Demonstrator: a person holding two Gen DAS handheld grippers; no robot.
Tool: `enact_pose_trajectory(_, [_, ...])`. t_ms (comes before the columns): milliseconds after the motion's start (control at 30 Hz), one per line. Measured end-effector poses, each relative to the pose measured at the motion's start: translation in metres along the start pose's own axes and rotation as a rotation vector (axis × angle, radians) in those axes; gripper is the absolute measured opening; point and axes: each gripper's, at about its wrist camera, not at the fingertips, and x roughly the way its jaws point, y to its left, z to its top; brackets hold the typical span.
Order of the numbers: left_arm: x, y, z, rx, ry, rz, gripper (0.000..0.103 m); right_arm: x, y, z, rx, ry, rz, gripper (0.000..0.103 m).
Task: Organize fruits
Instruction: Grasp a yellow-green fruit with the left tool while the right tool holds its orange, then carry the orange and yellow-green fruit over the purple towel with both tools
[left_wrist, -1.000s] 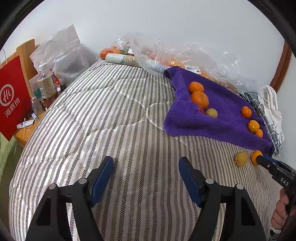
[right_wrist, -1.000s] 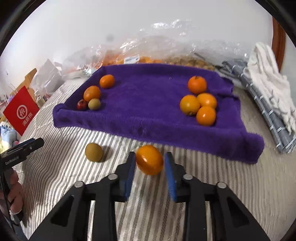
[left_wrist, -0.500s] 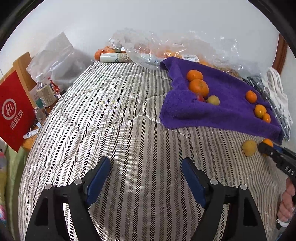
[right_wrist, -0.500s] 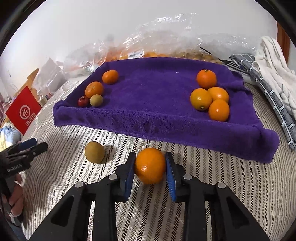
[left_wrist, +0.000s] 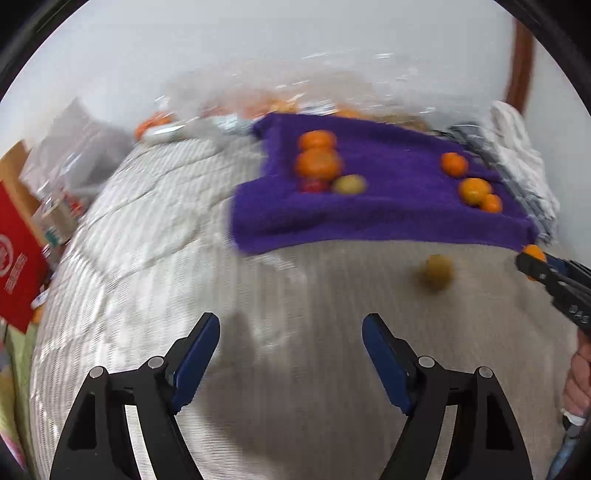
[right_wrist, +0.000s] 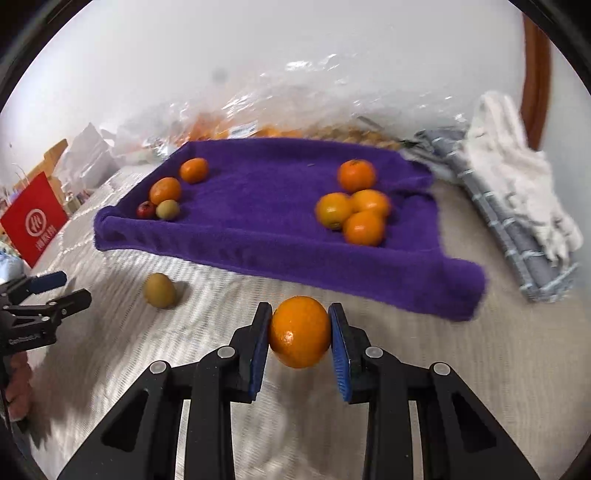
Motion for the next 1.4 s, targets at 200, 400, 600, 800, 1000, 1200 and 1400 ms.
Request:
enact_pose_trajectory(200, [0.001, -0.052, 0.015, 0.041, 0.001, -0.128, 0.078, -0.017, -0.033, -0.013, 0.045, -0.011, -0.056, 0.031])
enact_pose_trajectory(400, [0.023, -0.083, 0.022, 0.076, 0.027, -0.097, 0.06, -0.036, -0.047, -0.031, 0.016, -0.012, -0.135, 0.031])
enact_pose_trajectory(600, [0.032, -0.09, 0.025, 0.087, 0.047, -0.076, 0.027, -0.05, -0.057, -0.042, 0.026, -0.004, -0.166, 0.031])
enact_pose_trajectory(800, [0.008, -0.076, 0.029, 0.067, 0.005, -0.096, 0.027, -0.055, -0.06, -0.041, 0.042, -0.002, -0.176, 0.031])
enact_pose_trajectory(1000, [-0.025, -0.049, 0.029, 0.013, -0.028, -0.106, 0.027, -0.068, -0.048, -0.032, 0.058, -0.023, -0.14, 0.031])
enact_pose_trajectory(1200, [-0.055, -0.024, 0.028, -0.031, -0.055, -0.085, 0.027, -0.092, -0.023, -0.019, 0.029, -0.064, -0.121, 0.031])
enact_pose_trajectory(1400, [-0.079, -0.017, 0.026, -0.022, -0.073, -0.037, 0.027, -0.108, -0.007, -0.012, 0.031, -0.086, -0.096, 0.031])
